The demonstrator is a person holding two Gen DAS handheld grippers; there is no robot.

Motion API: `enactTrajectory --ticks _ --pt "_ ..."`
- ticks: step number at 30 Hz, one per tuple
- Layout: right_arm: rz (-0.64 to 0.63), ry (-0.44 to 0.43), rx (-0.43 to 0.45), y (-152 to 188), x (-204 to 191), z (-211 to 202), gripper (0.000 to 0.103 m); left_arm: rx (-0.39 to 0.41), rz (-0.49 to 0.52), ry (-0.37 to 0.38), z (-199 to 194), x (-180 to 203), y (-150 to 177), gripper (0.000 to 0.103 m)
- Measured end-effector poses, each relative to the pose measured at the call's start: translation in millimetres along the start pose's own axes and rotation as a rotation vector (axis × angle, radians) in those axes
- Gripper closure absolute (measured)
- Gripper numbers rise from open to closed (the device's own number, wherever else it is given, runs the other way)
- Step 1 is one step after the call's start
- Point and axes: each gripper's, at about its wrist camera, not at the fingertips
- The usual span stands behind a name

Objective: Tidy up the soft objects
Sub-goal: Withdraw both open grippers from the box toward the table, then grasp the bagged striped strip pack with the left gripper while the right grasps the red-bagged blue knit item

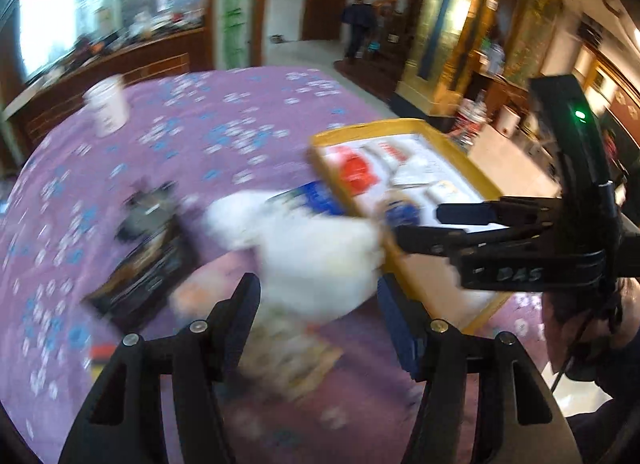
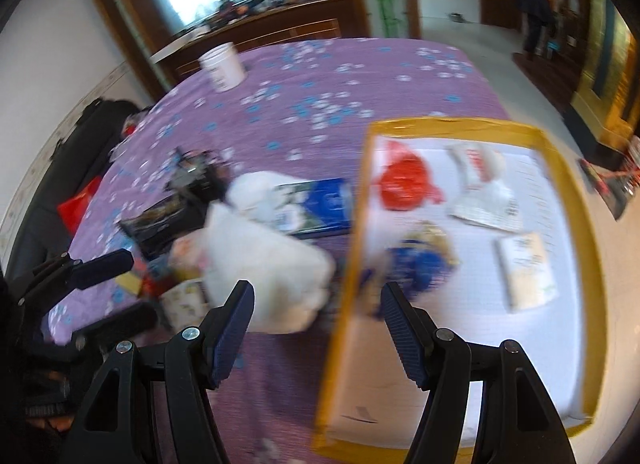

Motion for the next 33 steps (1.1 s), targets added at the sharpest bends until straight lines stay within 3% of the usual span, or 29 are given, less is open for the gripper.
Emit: enactTrajectory --ticks 3,9,12,15,17,18,21,27,29,31,33 --pt "-0.047 -0.035 -0.018 -1 -23 8 0.033 -0.002 -0.091 -0.054 -14 -43 17 0.035" --pt "-0.104 -0.069 -0.044 0 -52 17 0.033 -0.017 -0.229 -0.180 -30 -137 46 0.035" --pt "-0.110 -0.071 -0.051 0 -60 19 0.033 -0.033 -0.285 -0.173 -23 -175 45 0.035" --pt "-0.108 -0.070 -0.057 1 -63 21 0.033 -0.059 -0.283 -0.056 -1 -197 40 0.034" --pt "-0.109 -0.068 -0.059 1 -63 20 0.033 -0.091 -0.284 -0.068 19 -206 40 0.034" --pt "-0.108 -0.066 -0.058 2 -64 19 0.033 -0.117 -0.274 -0.020 30 -208 40 0.034" --pt "-0.098 -0.062 -0.062 3 -62 18 0.033 -0.163 -0.246 0.007 41 -204 45 0.034" --pt "-0.084 -0.071 -0.066 4 -60 18 0.033 -0.265 -0.131 0.131 22 -160 76 0.027" --pt "-0.091 -0.082 -0.068 5 -63 18 0.032 -0.272 -0.110 0.121 11 -144 86 0.027" --pt "-0.098 -0.090 -0.071 5 -68 20 0.031 -0.225 -0.082 0.093 -3 -130 89 0.027" --pt "-0.098 -0.102 -0.074 5 -72 24 0.031 -0.165 -0.043 0.034 -11 -124 85 0.018"
Point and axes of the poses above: each gripper's, at about its wrist camera, not at the fingertips, and z roughly the way its jaws point, x to its right, y to its underside, and after that the axes turned 3 degrees about -z, right-handed
